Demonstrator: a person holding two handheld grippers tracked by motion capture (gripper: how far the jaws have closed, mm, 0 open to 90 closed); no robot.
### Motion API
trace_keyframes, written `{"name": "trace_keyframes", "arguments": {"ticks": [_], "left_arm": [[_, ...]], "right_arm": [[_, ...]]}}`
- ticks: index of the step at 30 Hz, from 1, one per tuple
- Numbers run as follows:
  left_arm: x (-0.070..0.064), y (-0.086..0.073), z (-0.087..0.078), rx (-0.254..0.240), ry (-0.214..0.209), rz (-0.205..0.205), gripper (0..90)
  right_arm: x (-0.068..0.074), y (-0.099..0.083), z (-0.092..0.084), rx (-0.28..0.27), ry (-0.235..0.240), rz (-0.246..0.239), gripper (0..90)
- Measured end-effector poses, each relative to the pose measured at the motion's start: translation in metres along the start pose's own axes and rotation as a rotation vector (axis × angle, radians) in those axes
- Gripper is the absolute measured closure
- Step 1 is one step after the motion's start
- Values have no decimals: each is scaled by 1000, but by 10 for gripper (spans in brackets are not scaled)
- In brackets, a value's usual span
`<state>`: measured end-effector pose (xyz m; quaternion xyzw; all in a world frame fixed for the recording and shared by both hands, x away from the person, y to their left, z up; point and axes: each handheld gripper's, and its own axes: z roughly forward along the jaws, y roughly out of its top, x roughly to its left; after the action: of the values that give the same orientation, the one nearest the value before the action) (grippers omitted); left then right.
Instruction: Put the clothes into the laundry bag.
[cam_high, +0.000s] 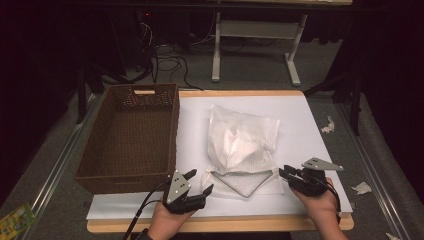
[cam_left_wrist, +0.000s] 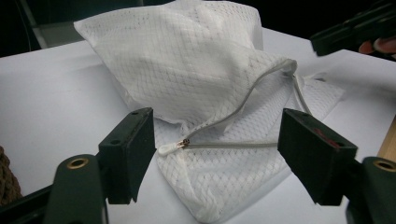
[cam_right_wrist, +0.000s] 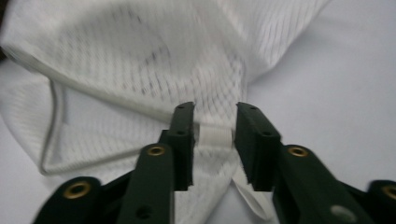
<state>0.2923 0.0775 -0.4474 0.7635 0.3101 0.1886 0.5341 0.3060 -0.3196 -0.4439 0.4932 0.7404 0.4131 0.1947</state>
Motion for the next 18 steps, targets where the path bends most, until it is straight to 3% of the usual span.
{"name": "trace_keyframes", "arguments": {"ticks": [1, 2, 3, 4, 5, 6, 7, 9, 11, 13, 18], "left_arm": [[0, 0, 0, 0, 0, 0, 265], [1, 0, 0, 0, 0, 2, 248], [1, 1, 0, -6, -1, 3, 248], [1, 2, -1, -15, 4, 15, 205], [1, 2, -1, -15, 4, 15, 169], [1, 2, -2, -18, 9, 19, 150], [0, 3, -2, -27, 9, 20, 150], [-1, 6, -4, -55, -6, 17, 101], [-6, 9, -4, -63, -9, 27, 26], [-9, 11, -4, -56, 9, 45, 2], [-10, 13, -5, -52, 6, 48, 2]], "right_arm": [[0, 0, 0, 0, 0, 0, 670], [2, 4, -10, -66, 9, -6, 588], [2, 4, -10, -66, 9, -6, 588], [2, 6, -20, -140, 19, 4, 451], [2, 6, -20, -140, 19, 4, 451], [5, 8, -29, -193, -4, -25, 307], [5, 8, -29, -193, -4, -25, 307], [7, 9, -35, -234, -45, -59, 172], [8, 9, -37, -251, -61, -58, 80], [8, 10, -37, -253, -68, -43, 32], [7, 11, -34, -256, -56, -39, 20]]}}
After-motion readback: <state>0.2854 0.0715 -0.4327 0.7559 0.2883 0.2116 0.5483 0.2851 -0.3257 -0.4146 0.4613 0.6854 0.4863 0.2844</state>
